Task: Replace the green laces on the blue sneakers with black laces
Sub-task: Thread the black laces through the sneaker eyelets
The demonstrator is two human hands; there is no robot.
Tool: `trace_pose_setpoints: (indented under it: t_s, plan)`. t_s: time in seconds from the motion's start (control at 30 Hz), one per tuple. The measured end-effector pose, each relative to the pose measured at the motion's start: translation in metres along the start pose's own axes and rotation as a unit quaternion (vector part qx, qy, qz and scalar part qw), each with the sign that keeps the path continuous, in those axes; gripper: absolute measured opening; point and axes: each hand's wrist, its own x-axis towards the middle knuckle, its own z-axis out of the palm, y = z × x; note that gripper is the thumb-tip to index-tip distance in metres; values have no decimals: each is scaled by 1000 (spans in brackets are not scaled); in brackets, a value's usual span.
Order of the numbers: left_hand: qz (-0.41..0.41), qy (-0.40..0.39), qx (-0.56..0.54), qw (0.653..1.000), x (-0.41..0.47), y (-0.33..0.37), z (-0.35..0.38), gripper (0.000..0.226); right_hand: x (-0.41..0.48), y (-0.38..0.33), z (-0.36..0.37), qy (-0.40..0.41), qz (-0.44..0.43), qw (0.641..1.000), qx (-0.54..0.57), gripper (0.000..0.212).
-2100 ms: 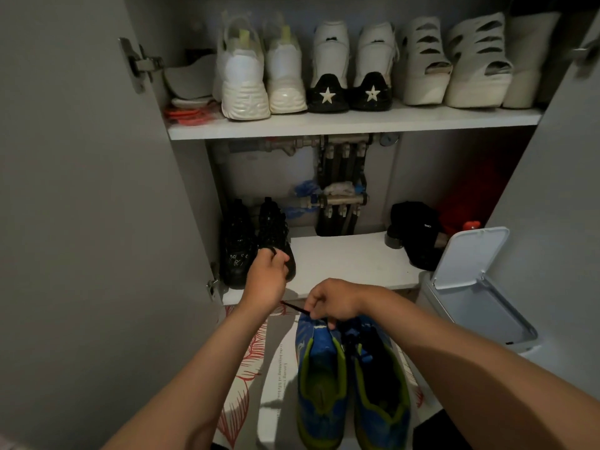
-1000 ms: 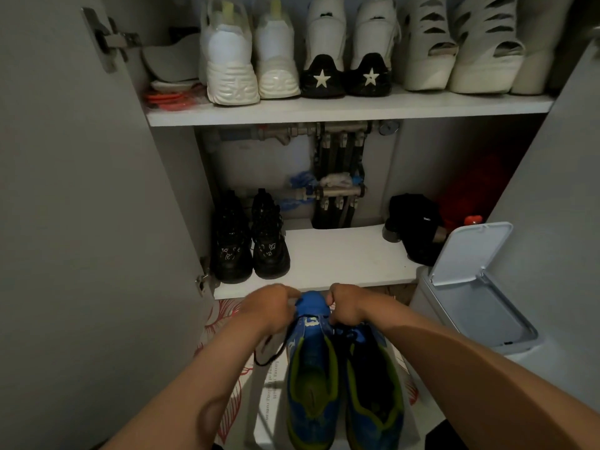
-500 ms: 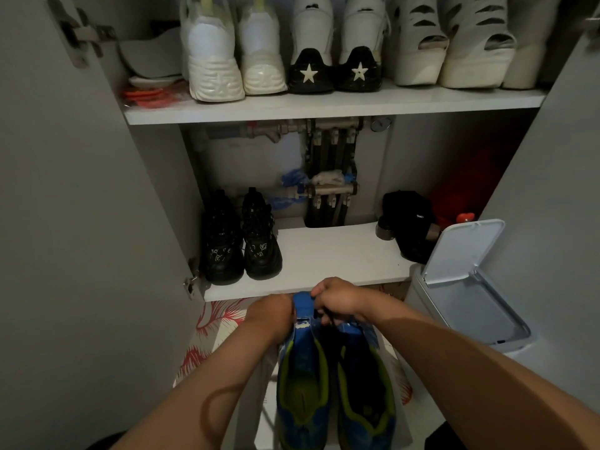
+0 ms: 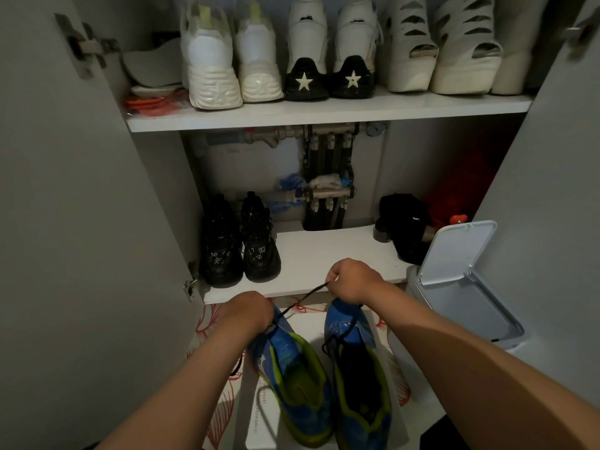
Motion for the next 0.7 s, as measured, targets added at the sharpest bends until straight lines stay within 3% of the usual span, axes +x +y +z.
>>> trace_pose_setpoints:
  t_s: [0.07,0.23,0.4,0.6,0.7]
  plan:
    - [-10,-19,22,1000,-3,4,-2,42,-2,-6,-1,0,-24,999,28,26]
    - [14,-64,-40,997,-5,0,0,42,-11,-23,21,-88,-69,994,0,39]
    - [-30,-67,-34,997,-3,-15,14,44,-19,-44,51,-93,-118,983,-109,61]
    - [-127,-92,30,987,-18,-46,18,39,-22,-60,66,-99,-116,979,-138,43]
    - [-137,-123,52,982,-25,-61,21,36,-24,-58,65,-104,-94,980,-142,36]
